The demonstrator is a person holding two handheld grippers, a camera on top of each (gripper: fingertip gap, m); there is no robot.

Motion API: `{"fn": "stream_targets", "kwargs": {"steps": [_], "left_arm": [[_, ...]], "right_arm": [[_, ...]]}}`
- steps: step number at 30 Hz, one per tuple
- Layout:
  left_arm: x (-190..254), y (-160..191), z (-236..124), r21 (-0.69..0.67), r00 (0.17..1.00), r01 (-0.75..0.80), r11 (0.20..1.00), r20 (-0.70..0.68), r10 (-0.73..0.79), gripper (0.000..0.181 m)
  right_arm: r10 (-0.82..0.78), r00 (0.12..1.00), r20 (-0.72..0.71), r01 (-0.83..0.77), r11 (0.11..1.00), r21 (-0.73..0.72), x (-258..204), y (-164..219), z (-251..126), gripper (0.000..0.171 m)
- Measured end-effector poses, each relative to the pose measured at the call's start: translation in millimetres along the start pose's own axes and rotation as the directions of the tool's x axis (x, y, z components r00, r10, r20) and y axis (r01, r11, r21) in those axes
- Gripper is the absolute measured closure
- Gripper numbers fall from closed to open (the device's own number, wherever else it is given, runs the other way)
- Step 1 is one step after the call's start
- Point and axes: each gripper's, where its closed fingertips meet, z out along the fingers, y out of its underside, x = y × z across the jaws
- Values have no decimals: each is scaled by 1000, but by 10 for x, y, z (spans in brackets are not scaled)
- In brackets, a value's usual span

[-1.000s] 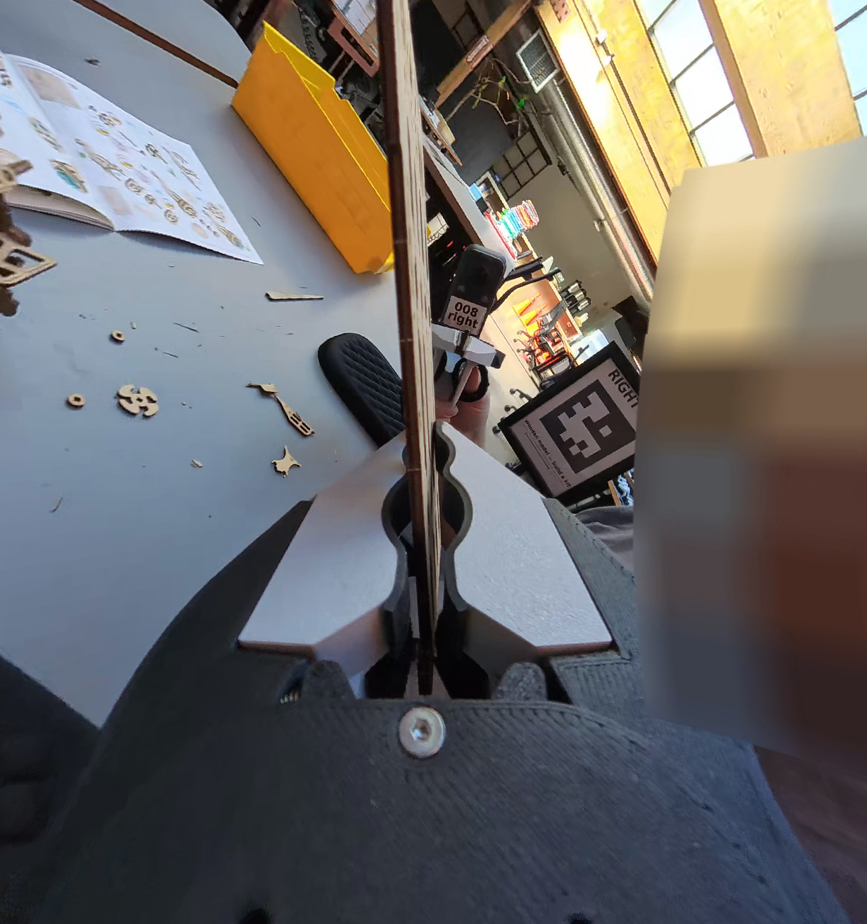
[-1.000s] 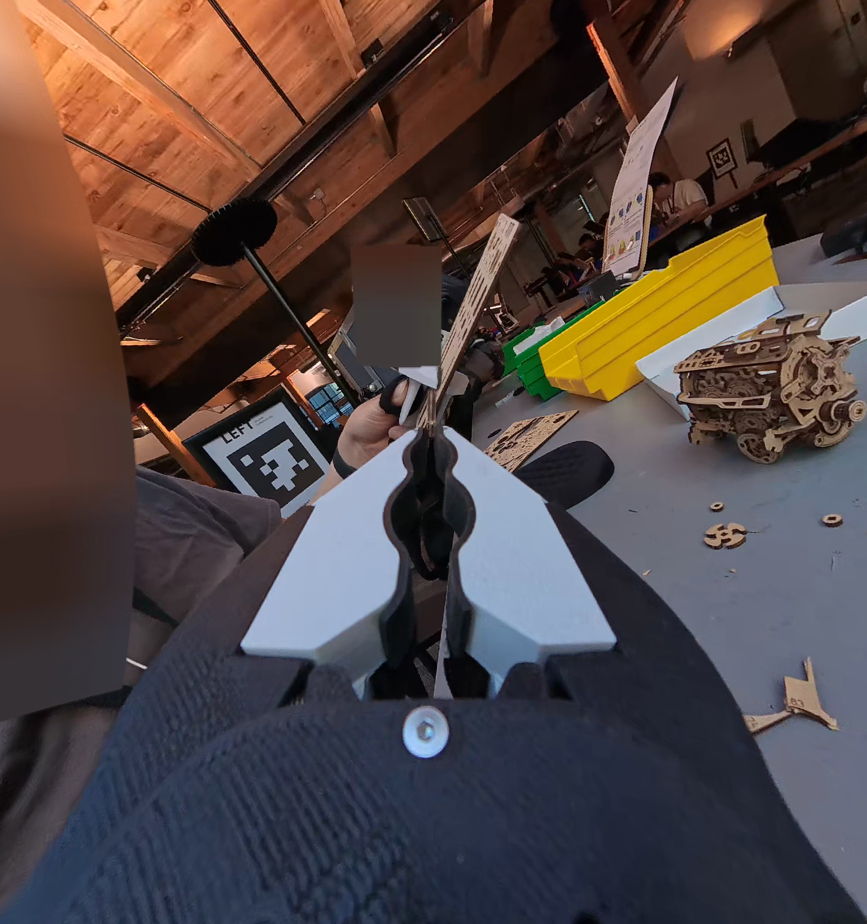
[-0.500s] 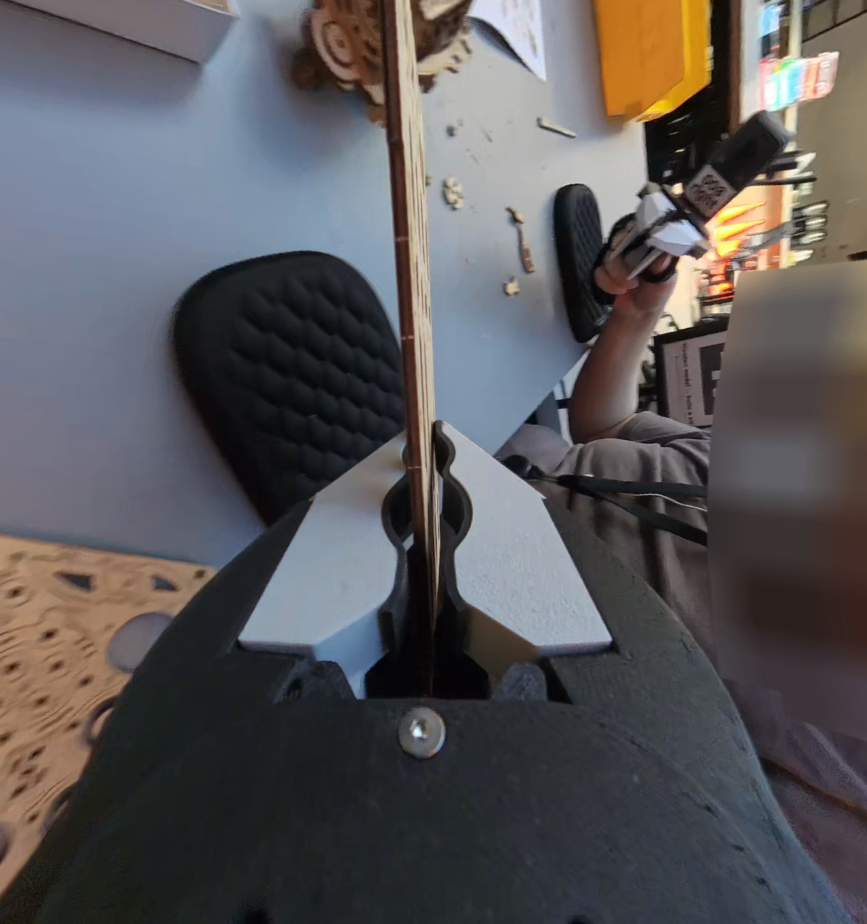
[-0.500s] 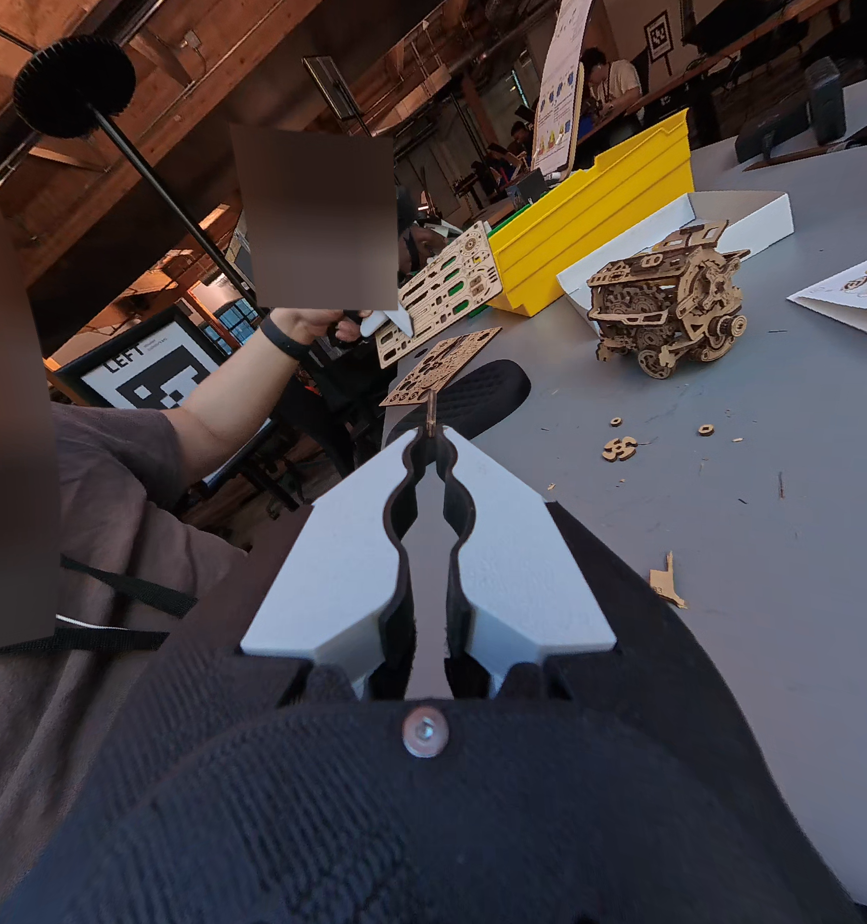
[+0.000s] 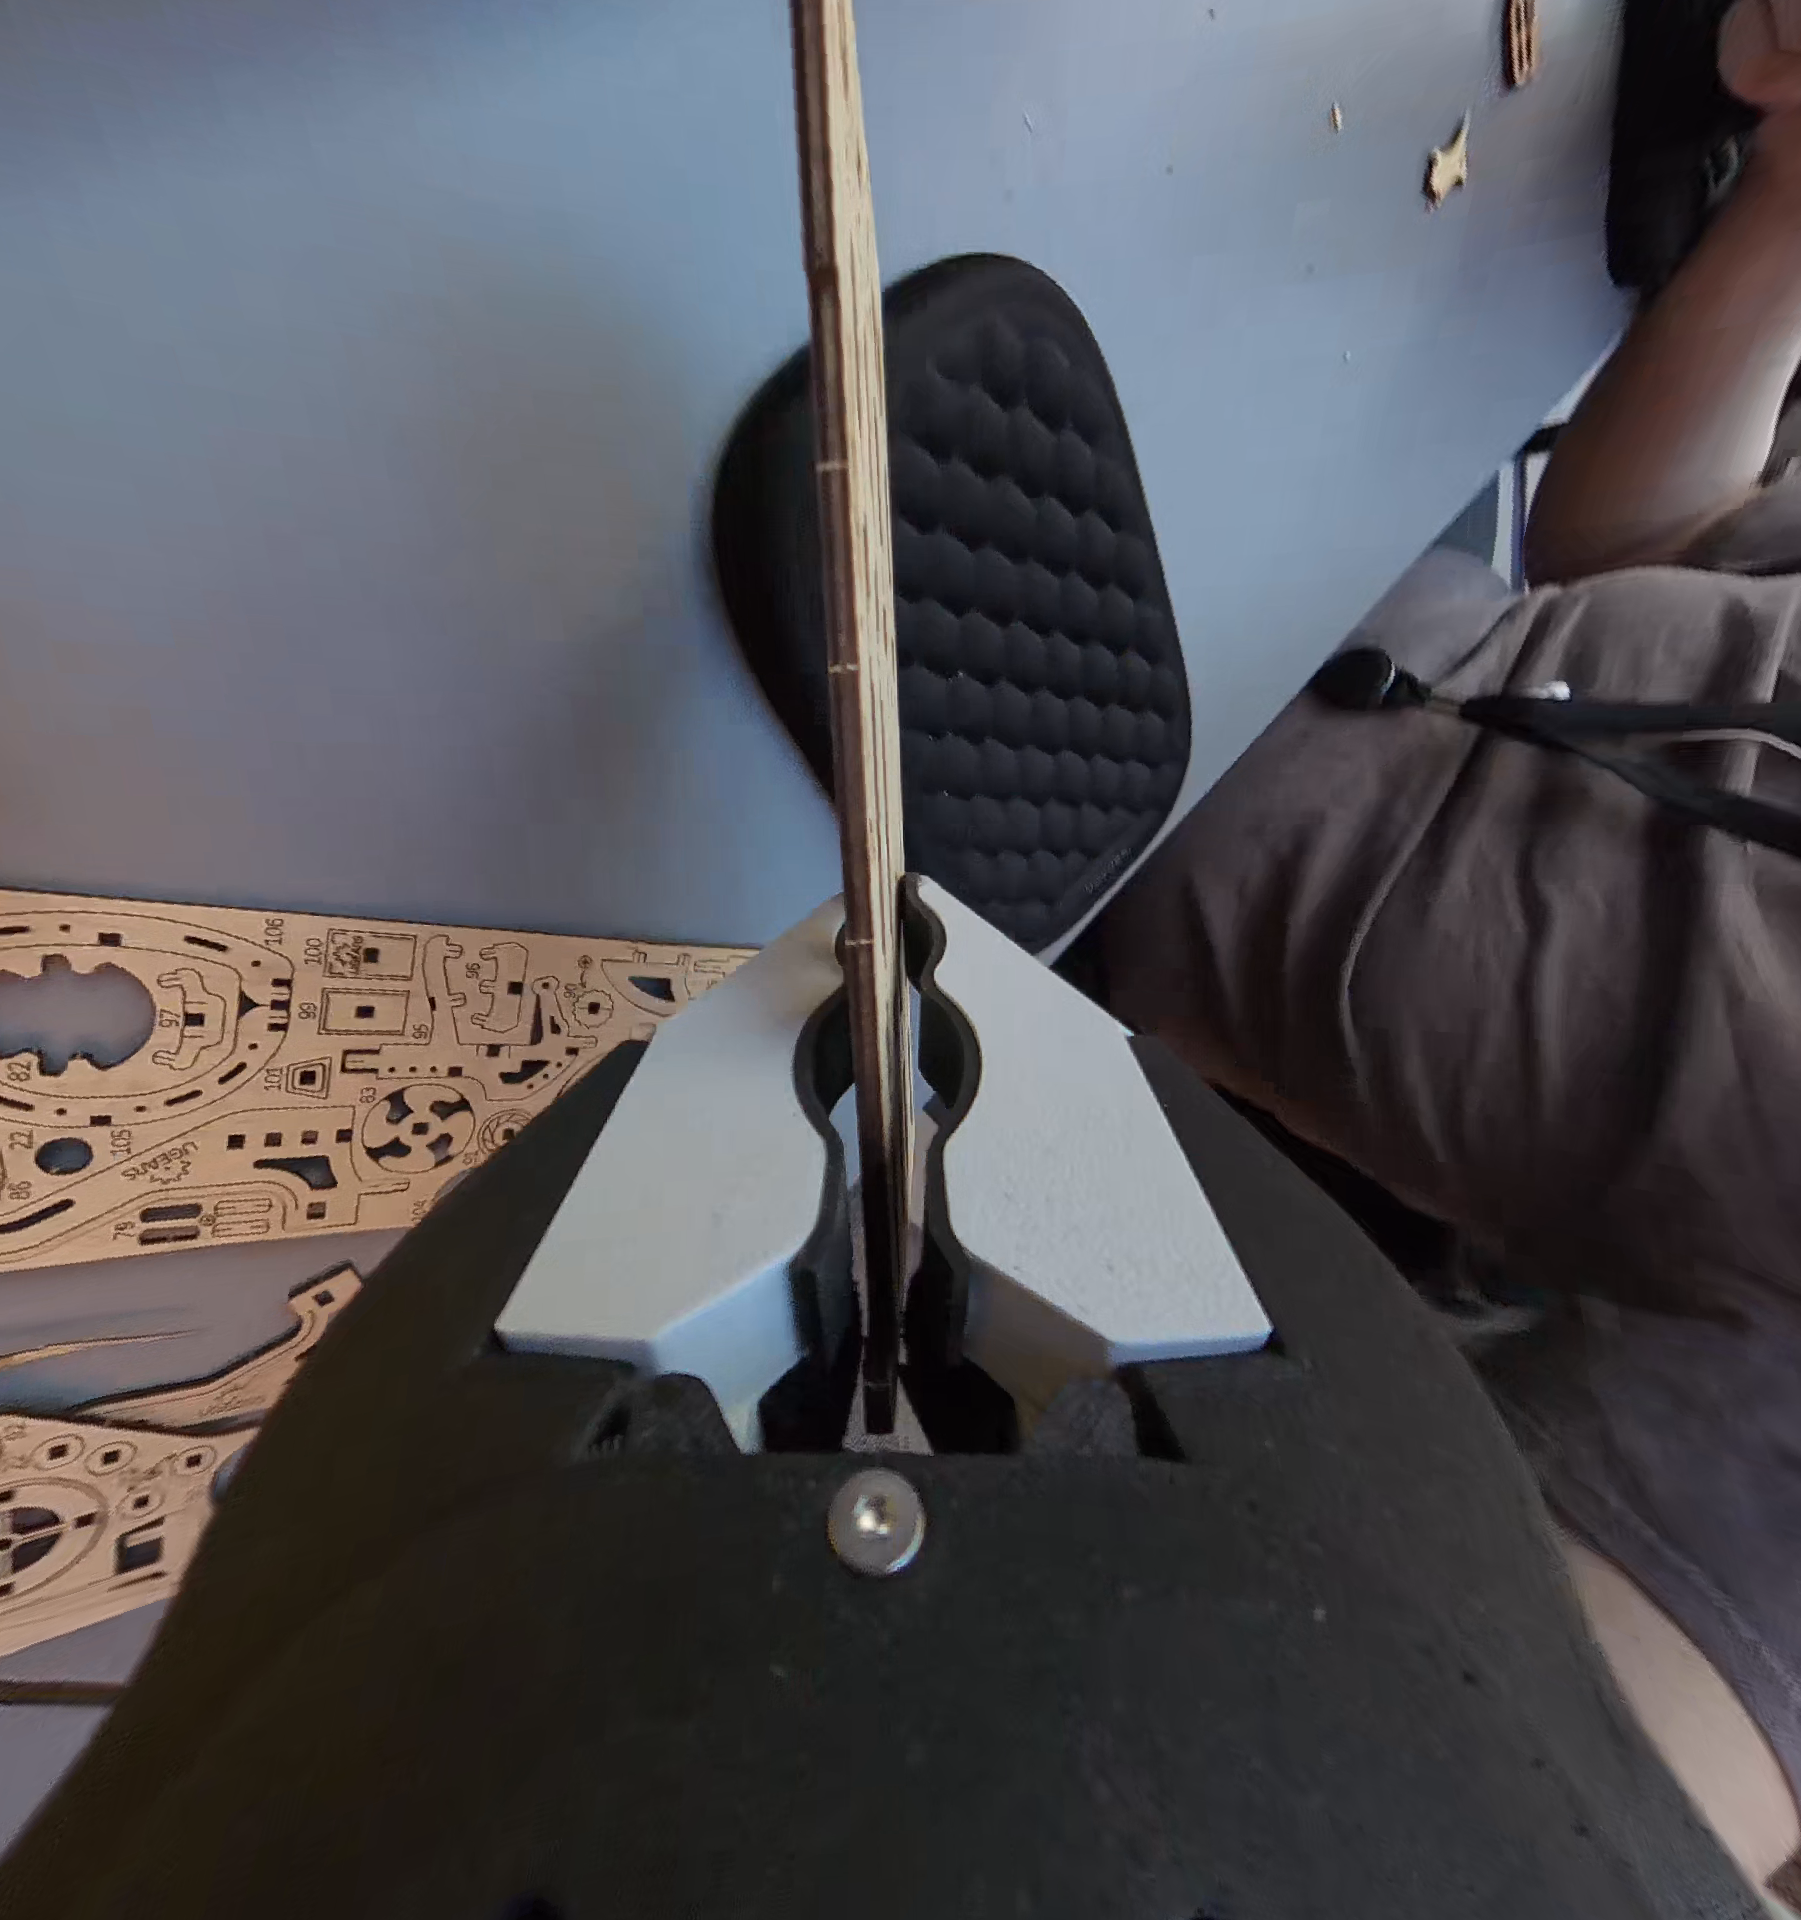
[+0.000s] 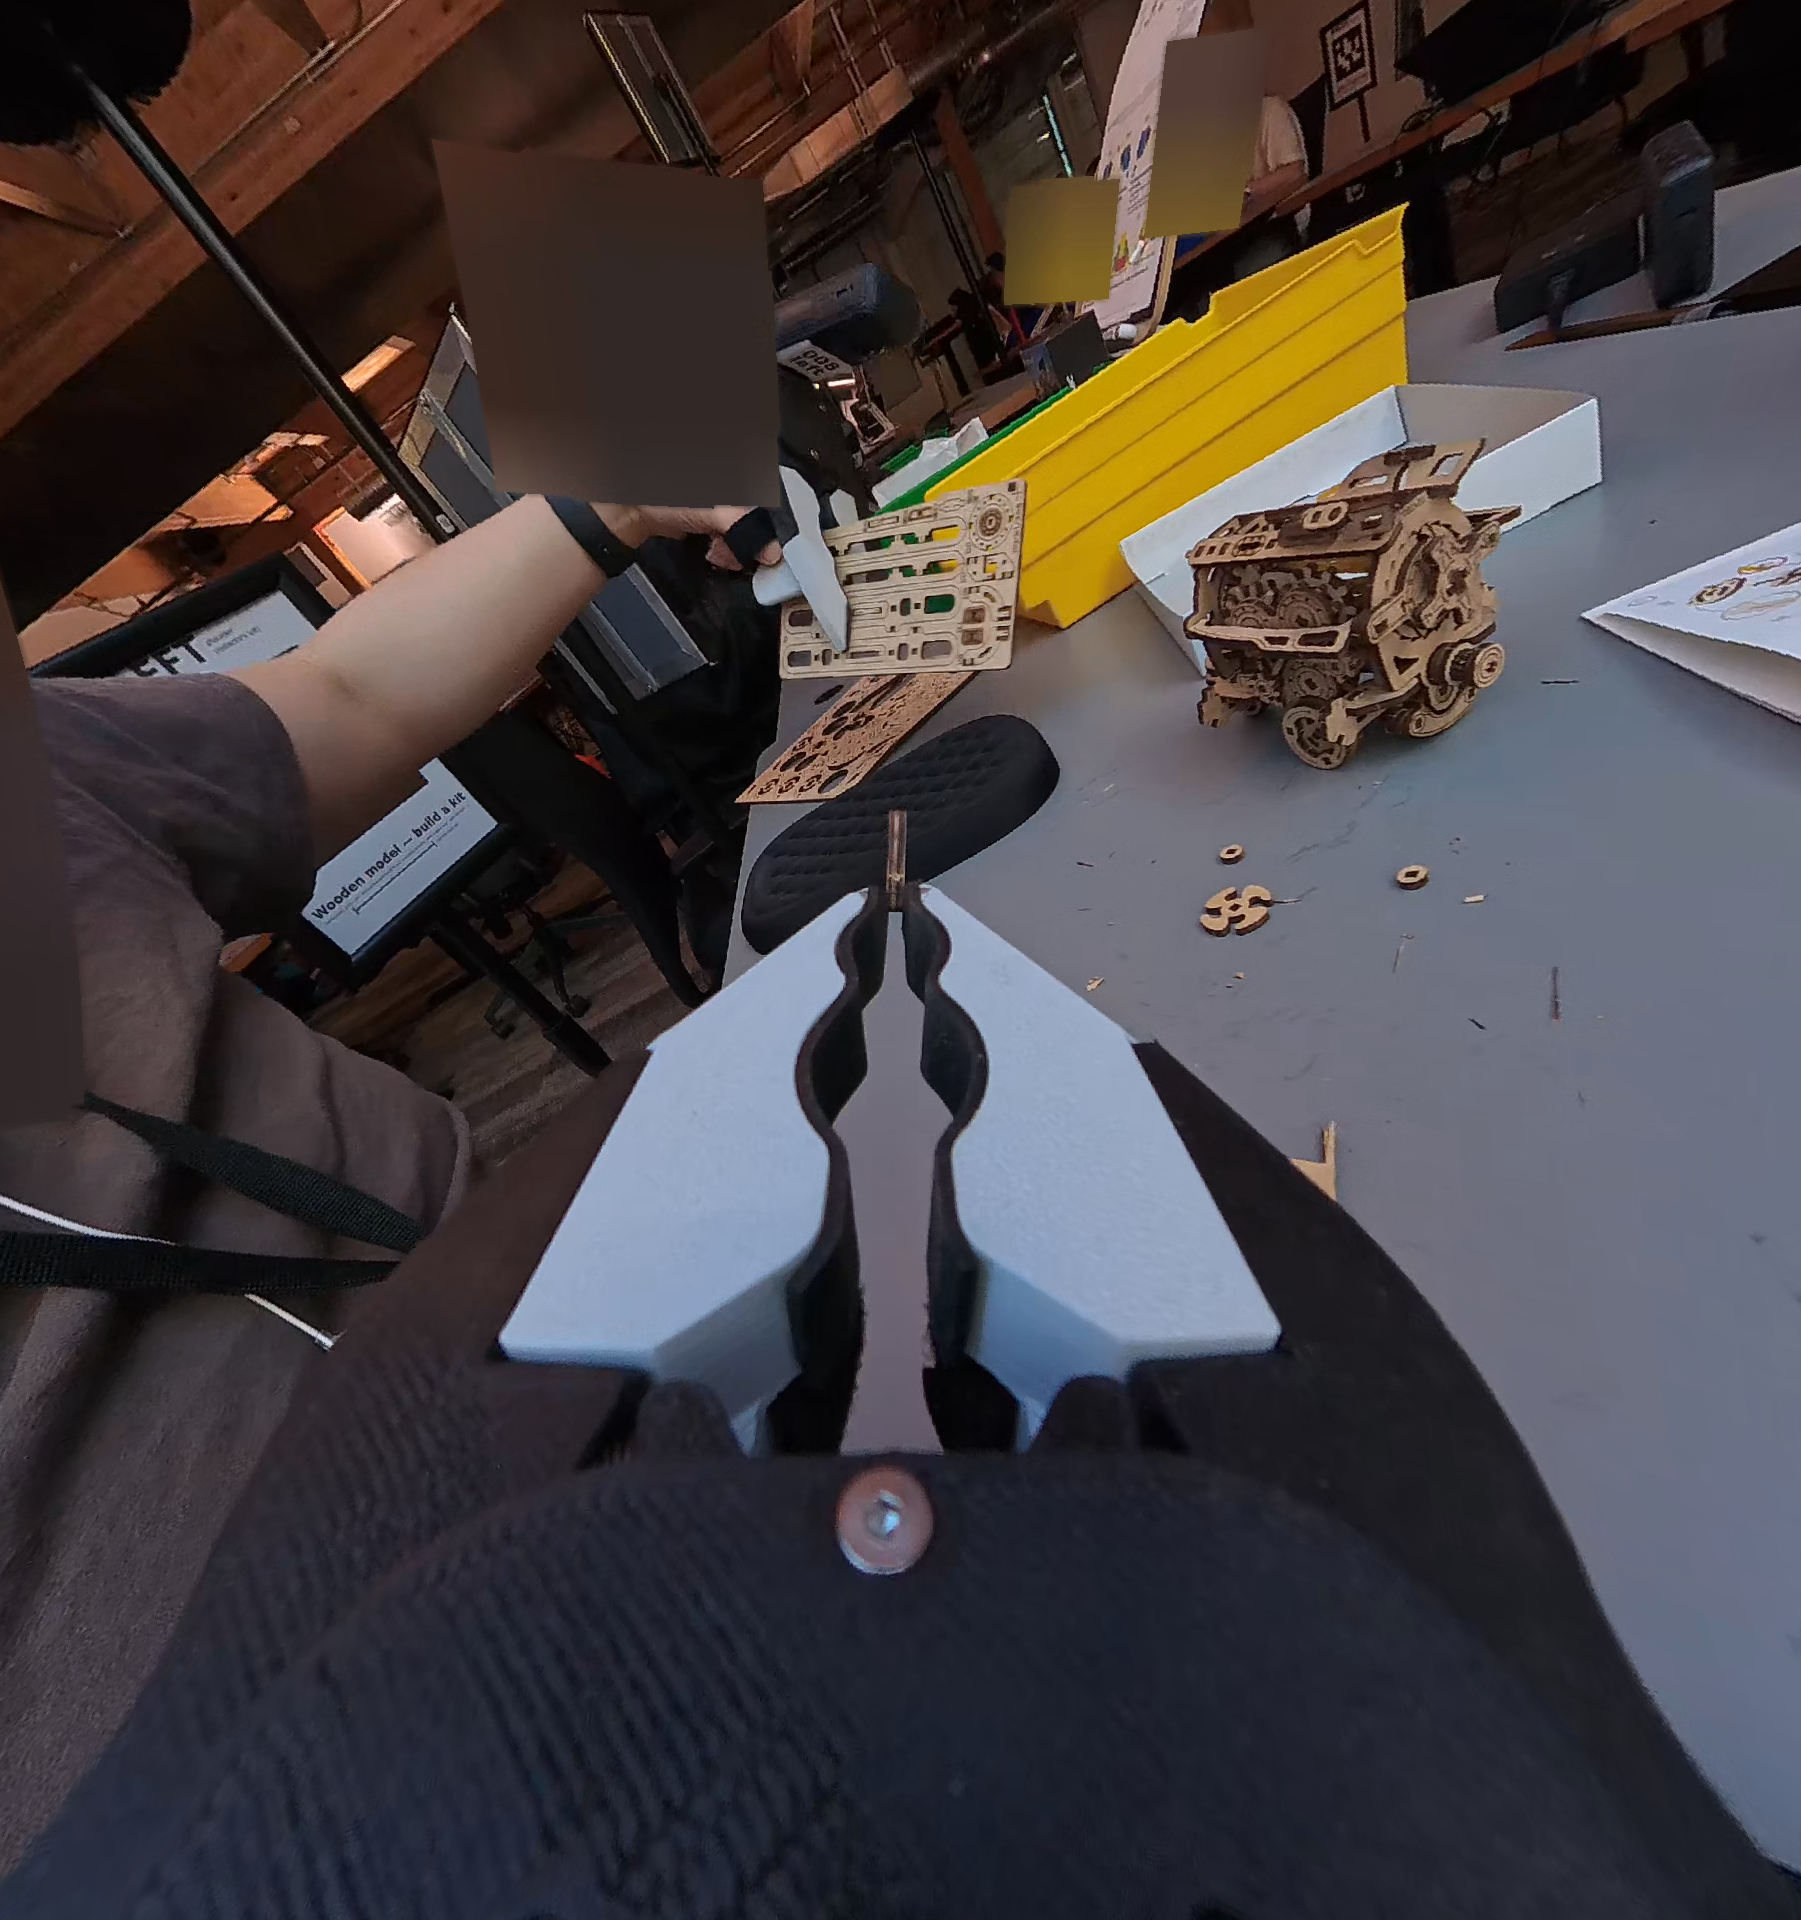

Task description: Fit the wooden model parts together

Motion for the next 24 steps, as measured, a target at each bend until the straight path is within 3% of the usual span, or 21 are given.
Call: {"fn": "stream_targets", "kwargs": {"steps": [3,6,10,16,24], "left_arm": [[25,136,-253,-160,996,-74,984,27,80,180],[-41,137,-595,-264,995,-36,964,79,58,180],[-146,17,-1030,-294,993,12,956,117,23,180],[-377,-84,-1376,-326,990,47,944,139,-1,181],[-873,-330,-2057,-345,960,172,923,270,-77,180]], "right_arm": [[1,1000,-1,-1,1000,23,22,-18,-26,170],[0,1000,-6,0,999,38,34,-17,-31,170],[-23,1000,-11,24,998,59,19,-38,-54,170],[3,1000,0,-3,998,66,39,-45,-61,170],[15,999,47,-20,994,108,1,-94,-95,170]]}}
